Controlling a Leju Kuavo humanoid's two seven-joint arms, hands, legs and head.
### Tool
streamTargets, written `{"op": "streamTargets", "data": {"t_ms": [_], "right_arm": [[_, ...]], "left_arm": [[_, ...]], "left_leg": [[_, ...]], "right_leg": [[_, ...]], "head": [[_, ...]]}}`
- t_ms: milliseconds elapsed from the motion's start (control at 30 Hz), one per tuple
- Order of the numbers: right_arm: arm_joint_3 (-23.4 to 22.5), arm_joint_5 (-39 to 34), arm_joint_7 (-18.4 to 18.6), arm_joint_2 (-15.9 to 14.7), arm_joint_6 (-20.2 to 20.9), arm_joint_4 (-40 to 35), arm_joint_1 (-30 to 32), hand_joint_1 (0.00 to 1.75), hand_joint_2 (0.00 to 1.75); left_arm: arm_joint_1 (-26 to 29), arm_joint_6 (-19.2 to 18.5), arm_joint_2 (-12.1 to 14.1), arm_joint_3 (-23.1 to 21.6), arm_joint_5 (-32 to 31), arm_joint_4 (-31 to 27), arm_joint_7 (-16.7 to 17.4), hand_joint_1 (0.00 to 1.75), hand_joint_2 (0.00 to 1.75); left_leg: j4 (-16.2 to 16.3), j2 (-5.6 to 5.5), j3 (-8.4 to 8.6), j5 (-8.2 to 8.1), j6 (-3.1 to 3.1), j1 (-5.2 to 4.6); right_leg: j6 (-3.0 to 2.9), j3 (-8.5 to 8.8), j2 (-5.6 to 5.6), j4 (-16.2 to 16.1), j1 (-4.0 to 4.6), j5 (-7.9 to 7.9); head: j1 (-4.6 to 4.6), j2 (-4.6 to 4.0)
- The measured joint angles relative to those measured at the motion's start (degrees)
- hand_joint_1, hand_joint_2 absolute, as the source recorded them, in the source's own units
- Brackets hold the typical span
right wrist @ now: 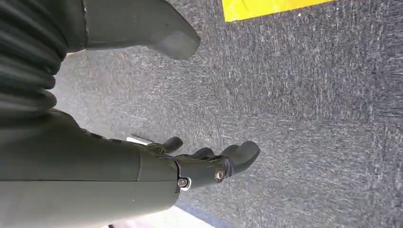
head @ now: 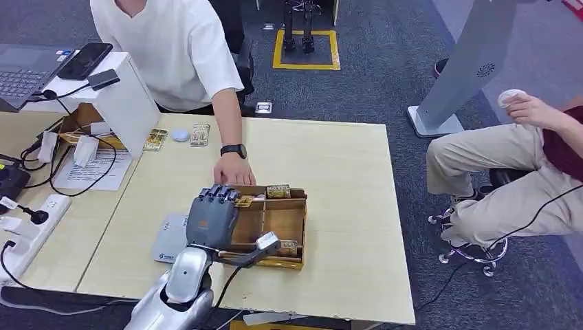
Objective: Pass the card to the sensor for recognition and then transmit it.
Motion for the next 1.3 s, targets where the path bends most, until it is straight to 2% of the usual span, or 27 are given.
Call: {"op": "streamTargets", "data": {"t_ms": [300,500,700,1300], "right_arm": [[0.00,0.20,0.02,0.00,0.00,0.00,-0.01,0.00,1.75],[0.00,0.02,0.00,0.00,0.00,0.00,-0.02,0.00,1.75],[0.00,-0.15,0.00,0.00,0.00,0.00,-0.03,0.00,1.75],[0.00,-0.41,-0.11,0.00,0.00,0.00,-0.03,0.00,1.75]], "left_arm": [[0.66,1.44,-0.44,1.49,0.24,-0.22,-0.59,1.75,1.75],[0.74,-0.35,-0.48,1.62,0.02,-0.20,-1.96,1.75,1.75],[1.13,-0.37,-0.94,1.62,0.44,-0.20,-2.34,1.75,1.75],[2.58,2.45,-0.92,1.77,1.05,-0.22,-2.67,1.75,1.75]], "left_leg": [[0.00,0.00,0.00,0.00,0.00,0.00],[0.00,0.00,0.00,0.00,0.00,0.00],[0.00,-0.01,0.00,0.00,0.00,0.00],[0.00,-0.01,0.00,0.00,0.00,0.00]], "right_leg": [[0.00,0.00,0.00,0.00,0.00,0.00],[0.00,0.00,0.00,0.00,0.00,0.00],[0.00,0.01,-0.01,0.00,0.00,0.00],[0.00,0.02,-0.02,0.00,0.00,0.00]], "head": [[0.00,0.02],[0.00,0.02],[0.00,0.02],[0.00,0.02]]}}
